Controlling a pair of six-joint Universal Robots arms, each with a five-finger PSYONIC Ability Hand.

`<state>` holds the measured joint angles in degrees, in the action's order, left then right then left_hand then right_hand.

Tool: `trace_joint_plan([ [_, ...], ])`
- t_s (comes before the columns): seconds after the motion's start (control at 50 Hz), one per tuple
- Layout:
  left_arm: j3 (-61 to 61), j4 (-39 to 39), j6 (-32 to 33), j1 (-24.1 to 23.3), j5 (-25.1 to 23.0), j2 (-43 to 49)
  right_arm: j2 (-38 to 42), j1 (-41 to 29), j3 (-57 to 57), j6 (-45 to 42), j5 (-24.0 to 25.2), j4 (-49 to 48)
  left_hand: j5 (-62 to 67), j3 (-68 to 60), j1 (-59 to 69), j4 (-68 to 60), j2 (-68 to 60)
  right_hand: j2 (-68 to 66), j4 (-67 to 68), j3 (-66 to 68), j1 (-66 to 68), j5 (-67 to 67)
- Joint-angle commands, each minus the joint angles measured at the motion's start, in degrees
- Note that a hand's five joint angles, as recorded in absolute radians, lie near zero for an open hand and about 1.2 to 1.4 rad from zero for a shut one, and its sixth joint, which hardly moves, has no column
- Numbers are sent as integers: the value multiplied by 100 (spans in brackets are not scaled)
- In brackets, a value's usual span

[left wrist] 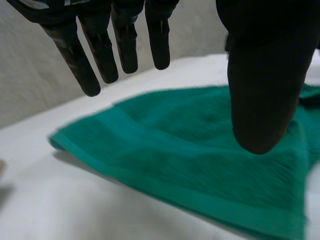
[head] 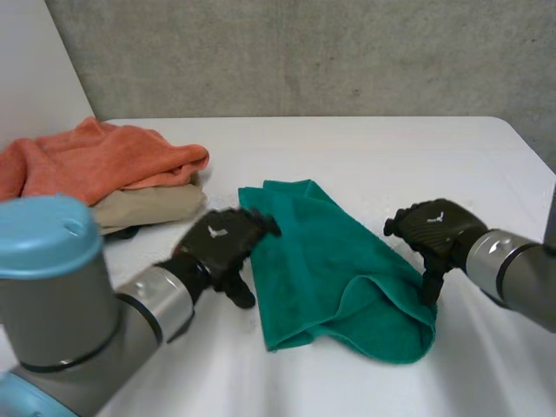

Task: Fold the laundry.

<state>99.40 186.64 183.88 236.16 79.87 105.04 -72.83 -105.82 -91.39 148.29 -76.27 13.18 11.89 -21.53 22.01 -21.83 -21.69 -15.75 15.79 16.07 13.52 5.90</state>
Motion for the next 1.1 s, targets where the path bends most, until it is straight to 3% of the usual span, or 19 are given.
trace_joint_plan([
  [0.02, -359, -31, -18, -597, 687, 657, 120, 9, -555, 394, -64, -887, 582, -617, 569, -587, -601, -442, 438, 410, 665, 428],
  [0.16, -728, -233, -62, -1037, 917, 1158, 67, 88, -819, 420, -64, -1177, 632, -668, 620, -638, -652, -442, 438, 410, 665, 428],
  [0.46, -1221, -313, -71, -1142, 925, 1783, -3, 97, -1083, 420, -64, -1195, 649, -685, 637, -655, -669, -442, 438, 410, 665, 428],
  [0.62, -1590, -269, -10, -1134, 1241, 2064, -91, 106, -1135, 420, -64, -1195, 2144, -2179, 2131, -2150, -2164, -442, 438, 410, 665, 428],
  [0.86, -2021, -304, 166, -1081, 1321, 2433, -390, 115, -1232, 420, -81, -1177, 5807, -5843, 5795, -5813, -5827, -442, 438, 410, 665, 428],
  [0.98, -2161, -304, 368, -1063, 1374, 2381, -583, 264, -1223, 429, -108, -1081, 5811, -5847, 5799, -5817, -5831, -442, 438, 410, 665, 428],
  [1.1, -2372, -260, 605, -844, 1409, 1820, -891, 536, -1136, 718, -90, -221, 5811, -5847, 5799, -5817, -5831, -442, 438, 410, 665, 428],
])
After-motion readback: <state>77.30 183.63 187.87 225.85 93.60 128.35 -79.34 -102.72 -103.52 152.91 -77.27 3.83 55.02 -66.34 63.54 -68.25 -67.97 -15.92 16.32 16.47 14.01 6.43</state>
